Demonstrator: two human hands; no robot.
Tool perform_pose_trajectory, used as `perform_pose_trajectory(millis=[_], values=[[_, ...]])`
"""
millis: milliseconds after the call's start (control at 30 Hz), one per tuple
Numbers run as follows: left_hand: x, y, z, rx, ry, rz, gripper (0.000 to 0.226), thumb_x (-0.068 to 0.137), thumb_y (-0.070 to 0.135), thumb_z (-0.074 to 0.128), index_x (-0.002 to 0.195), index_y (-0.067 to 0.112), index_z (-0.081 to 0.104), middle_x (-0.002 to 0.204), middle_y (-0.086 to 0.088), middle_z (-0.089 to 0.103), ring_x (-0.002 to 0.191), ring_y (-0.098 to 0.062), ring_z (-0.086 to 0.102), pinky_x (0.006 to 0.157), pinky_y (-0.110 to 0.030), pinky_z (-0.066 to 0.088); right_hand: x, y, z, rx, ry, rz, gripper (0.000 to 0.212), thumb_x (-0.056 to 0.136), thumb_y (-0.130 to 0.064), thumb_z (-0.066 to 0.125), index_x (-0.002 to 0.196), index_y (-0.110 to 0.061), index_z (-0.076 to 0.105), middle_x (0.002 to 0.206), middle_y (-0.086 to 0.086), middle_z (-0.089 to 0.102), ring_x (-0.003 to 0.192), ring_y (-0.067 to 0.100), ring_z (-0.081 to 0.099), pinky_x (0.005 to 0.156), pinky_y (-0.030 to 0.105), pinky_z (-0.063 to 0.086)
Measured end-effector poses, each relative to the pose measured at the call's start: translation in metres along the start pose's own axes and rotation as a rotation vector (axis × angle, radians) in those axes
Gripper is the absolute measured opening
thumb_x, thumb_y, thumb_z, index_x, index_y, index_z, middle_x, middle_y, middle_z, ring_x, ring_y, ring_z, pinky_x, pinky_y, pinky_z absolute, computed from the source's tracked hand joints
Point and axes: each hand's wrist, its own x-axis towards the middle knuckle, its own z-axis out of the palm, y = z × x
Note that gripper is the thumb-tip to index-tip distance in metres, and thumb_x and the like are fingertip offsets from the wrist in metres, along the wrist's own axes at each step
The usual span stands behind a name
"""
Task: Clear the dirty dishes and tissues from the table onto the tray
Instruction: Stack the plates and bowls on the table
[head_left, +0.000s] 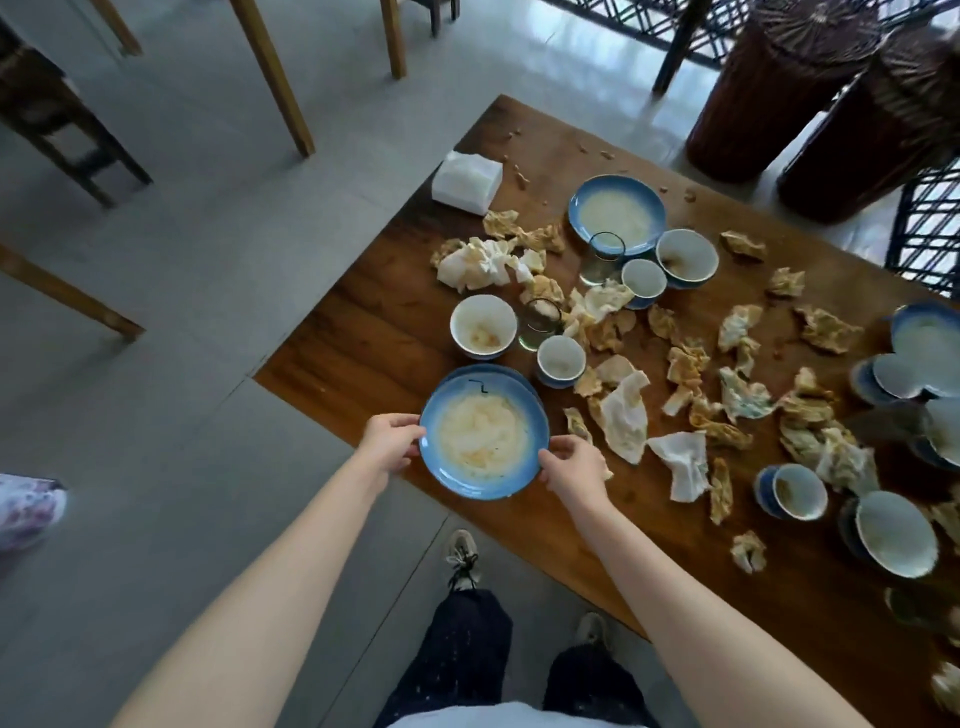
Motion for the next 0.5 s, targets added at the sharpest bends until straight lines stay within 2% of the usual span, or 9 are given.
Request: perform_pose_trajectory(millis=[100, 200, 367, 500], values=[[0.011, 0.007, -0.008, 0.022, -0.033, 0.001, 0.027, 0.087, 0.004, 0.060, 0.114, 0.005, 0.061, 0.083, -0.010, 0.062, 0.060, -0.014, 0.052, 0.053, -0.020, 0.041, 0.004, -0.008, 0.008, 0.001, 0.047, 0.031, 0.025, 0.088, -0.015, 0.060, 0.113, -0.012, 0.062, 0.095, 0.002, 0.065, 0.091, 0.019, 0.065, 0.081, 0.035, 0.055], [0.018, 0.010, -0.011, 0.025, -0.065, -0.006, 0.028, 0.089, 0.006, 0.061, 0.116, 0.004, 0.061, 0.088, -0.010, 0.064, 0.067, -0.015, 0.056, 0.065, -0.023, 0.048, 0.004, -0.010, 0.012, -0.010, 0.088, 0.050, 0.025, 0.088, -0.016, 0.060, 0.113, -0.014, 0.062, 0.096, 0.001, 0.066, 0.091, 0.018, 0.065, 0.070, 0.026, 0.049], [0.025, 0.012, -0.013, 0.062, -0.085, 0.030, 0.029, 0.091, 0.009, 0.059, 0.120, 0.003, 0.060, 0.106, -0.013, 0.066, 0.087, -0.021, 0.062, 0.077, -0.029, 0.049, 0.004, -0.014, 0.015, 0.049, 0.092, 0.086, 0.030, 0.088, -0.014, 0.060, 0.117, -0.011, 0.061, 0.092, -0.005, 0.059, 0.095, 0.020, 0.064, 0.085, 0.038, 0.055], [0.025, 0.013, -0.013, 0.090, -0.070, 0.055, 0.028, 0.093, 0.008, 0.055, 0.120, 0.002, 0.062, 0.106, -0.012, 0.066, 0.094, -0.024, 0.065, 0.076, -0.028, 0.051, 0.002, -0.015, 0.014, 0.100, 0.085, 0.089, 0.032, 0.088, -0.012, 0.060, 0.119, -0.009, 0.060, 0.087, -0.010, 0.055, 0.097, 0.021, 0.063, 0.087, 0.040, 0.054]])
